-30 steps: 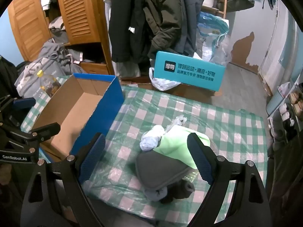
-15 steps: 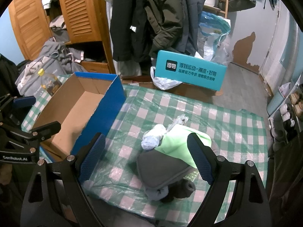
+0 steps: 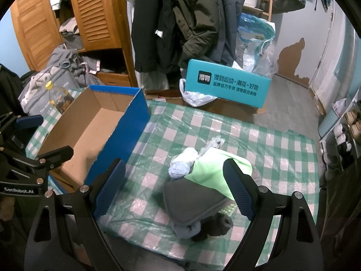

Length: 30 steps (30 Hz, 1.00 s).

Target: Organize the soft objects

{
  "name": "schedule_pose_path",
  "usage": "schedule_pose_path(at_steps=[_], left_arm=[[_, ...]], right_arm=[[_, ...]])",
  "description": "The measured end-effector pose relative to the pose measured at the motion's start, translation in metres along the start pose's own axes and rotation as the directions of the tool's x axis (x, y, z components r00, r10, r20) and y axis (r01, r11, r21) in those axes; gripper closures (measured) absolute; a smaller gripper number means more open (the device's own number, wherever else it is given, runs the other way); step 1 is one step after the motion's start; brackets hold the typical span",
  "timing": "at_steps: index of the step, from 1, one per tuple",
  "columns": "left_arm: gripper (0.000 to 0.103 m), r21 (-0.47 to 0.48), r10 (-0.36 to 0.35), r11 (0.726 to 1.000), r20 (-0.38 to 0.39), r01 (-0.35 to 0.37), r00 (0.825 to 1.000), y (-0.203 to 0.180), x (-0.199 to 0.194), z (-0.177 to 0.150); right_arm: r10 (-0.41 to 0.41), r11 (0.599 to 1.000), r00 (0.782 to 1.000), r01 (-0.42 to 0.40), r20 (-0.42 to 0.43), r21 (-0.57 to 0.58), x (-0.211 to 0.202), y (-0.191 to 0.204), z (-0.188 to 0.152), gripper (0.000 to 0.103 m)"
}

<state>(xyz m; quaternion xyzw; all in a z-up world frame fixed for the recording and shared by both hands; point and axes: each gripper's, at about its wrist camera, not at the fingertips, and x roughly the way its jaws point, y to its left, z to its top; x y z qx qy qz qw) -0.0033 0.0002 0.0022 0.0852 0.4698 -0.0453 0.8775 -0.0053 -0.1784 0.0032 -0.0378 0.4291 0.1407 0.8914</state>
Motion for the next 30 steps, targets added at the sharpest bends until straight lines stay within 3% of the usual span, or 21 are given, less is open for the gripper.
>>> schedule_pose_path(at_steps=[30], left_arm=[[0.001,0.003,0.000,1.000,-0.004,0.000,1.000,-0.0017,-0.0001,-0.0014]], right_arm=[[0.000,1.000,1.000,0.000,-0.004,0.000,-0.0008,-0.0001,-0.0015,0.016]])
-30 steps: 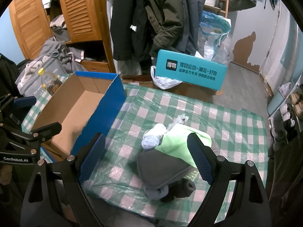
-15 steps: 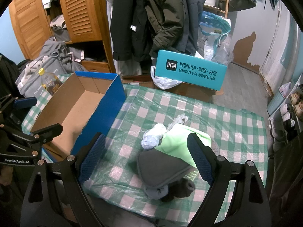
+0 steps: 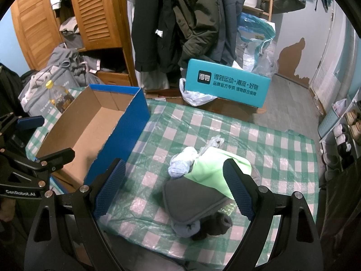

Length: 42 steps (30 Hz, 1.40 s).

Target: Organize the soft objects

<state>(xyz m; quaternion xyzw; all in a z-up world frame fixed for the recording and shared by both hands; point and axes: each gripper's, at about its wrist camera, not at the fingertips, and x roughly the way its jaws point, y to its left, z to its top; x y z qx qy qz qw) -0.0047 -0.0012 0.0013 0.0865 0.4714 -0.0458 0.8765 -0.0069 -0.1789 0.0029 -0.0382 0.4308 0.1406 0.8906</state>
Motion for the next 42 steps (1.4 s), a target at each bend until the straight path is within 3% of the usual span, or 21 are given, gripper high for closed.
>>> schedule_pose_path(at_steps=[23,26,42], left_arm=[[0.001,0.000,-0.003,1.000,-0.003,0.003,1.000,-0.001,0.000,0.000],[0.001,0.003,-0.002,1.000,-0.012,0.002,1.000,-0.003,0.002,-0.002],[0.001,0.053,-0.029,0.998,-0.088,0.034,0.996,-0.037,0.031,0.005]], right_arm=[[-0.003,1.000,1.000,0.003,-0.003,-0.002,-0.001,-0.002,0.007,0.016],[-0.010,1.000,1.000,0.010,-0.014,0.006,0.003,-0.005,-0.005,0.016],[-0.014,0.994,0.995,0.025,-0.098,0.105,0.015,-0.059,-0.017,0.016]])
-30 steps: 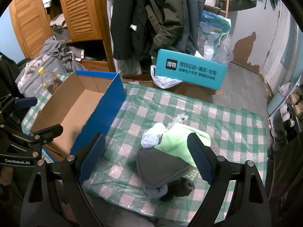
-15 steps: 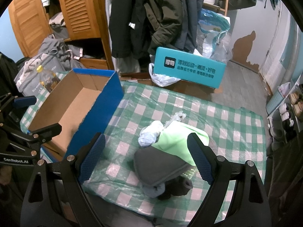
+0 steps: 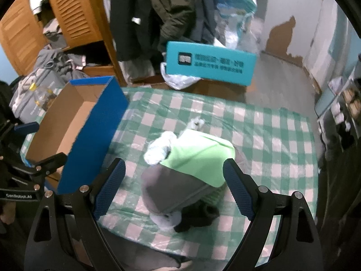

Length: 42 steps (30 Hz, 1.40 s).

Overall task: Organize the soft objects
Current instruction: 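Move both tools down toward the pile of soft items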

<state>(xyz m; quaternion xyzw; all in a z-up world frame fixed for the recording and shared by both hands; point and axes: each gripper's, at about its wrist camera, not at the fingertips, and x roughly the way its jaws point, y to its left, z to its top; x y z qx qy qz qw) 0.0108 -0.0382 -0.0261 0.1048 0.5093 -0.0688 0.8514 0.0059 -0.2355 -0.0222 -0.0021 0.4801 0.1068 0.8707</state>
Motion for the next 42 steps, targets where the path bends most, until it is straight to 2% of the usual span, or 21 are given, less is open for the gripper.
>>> schedule_pose_path(at_steps=[5,13,29,42], left_arm=[[0.001,0.022,-0.002,1.000,-0.041,0.002,0.999,-0.011,0.016,0.004],[0.001,0.002,-0.036,0.999,-0.083,0.036,0.996,-0.018,0.036,0.014],[0.001,0.023,-0.074,0.997,-0.144,0.078,0.987,-0.047,0.081,0.023],[0.001,0.029,-0.101,0.994,-0.182,0.108,0.978,-0.062,0.111,0.034]], right_arm=[[-0.012,0.999,0.999,0.013,-0.030,0.046,0.012,-0.021,-0.002,0.016],[-0.026,0.998,0.998,0.029,-0.051,0.062,0.032,-0.038,-0.001,0.016],[-0.055,0.997,0.994,0.050,-0.090,-0.058,0.083,-0.027,0.001,0.016],[-0.067,0.997,0.988,0.061,-0.136,-0.046,0.110,-0.036,0.003,0.016]])
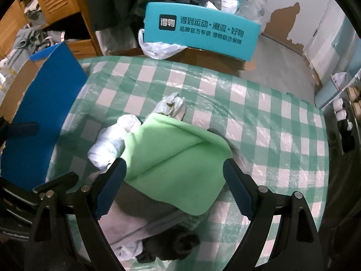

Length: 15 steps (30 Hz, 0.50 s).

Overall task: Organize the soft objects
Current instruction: 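Move both tools down toward the pile of soft items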

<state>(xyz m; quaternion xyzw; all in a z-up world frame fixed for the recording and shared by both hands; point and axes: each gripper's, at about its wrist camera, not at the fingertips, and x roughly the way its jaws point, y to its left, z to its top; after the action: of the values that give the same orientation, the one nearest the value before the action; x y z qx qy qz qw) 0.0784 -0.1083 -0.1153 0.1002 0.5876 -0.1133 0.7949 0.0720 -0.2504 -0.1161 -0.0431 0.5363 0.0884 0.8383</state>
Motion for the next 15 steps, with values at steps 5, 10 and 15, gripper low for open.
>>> schedule_pose_path(at_steps=[5,10,15], left_arm=[[0.001,0.007,-0.007,1.000,-0.019,0.007,1.000,-0.001,0.011,0.004],[0.001,0.013,-0.006,1.000,-0.042,0.006,0.999,-0.002,0.021,0.006],[0.001,0.008,-0.009,1.000,-0.053,0.010,0.999,0.000,0.025,0.008]], right_arm=[[0.001,1.000,1.000,-0.001,-0.018,0.007,0.010,-0.005,0.001,0.016],[0.003,1.000,0.999,-0.003,-0.044,0.005,0.022,-0.006,0.000,0.016],[0.001,1.000,0.998,-0.002,-0.056,-0.018,0.029,-0.003,-0.002,0.021]])
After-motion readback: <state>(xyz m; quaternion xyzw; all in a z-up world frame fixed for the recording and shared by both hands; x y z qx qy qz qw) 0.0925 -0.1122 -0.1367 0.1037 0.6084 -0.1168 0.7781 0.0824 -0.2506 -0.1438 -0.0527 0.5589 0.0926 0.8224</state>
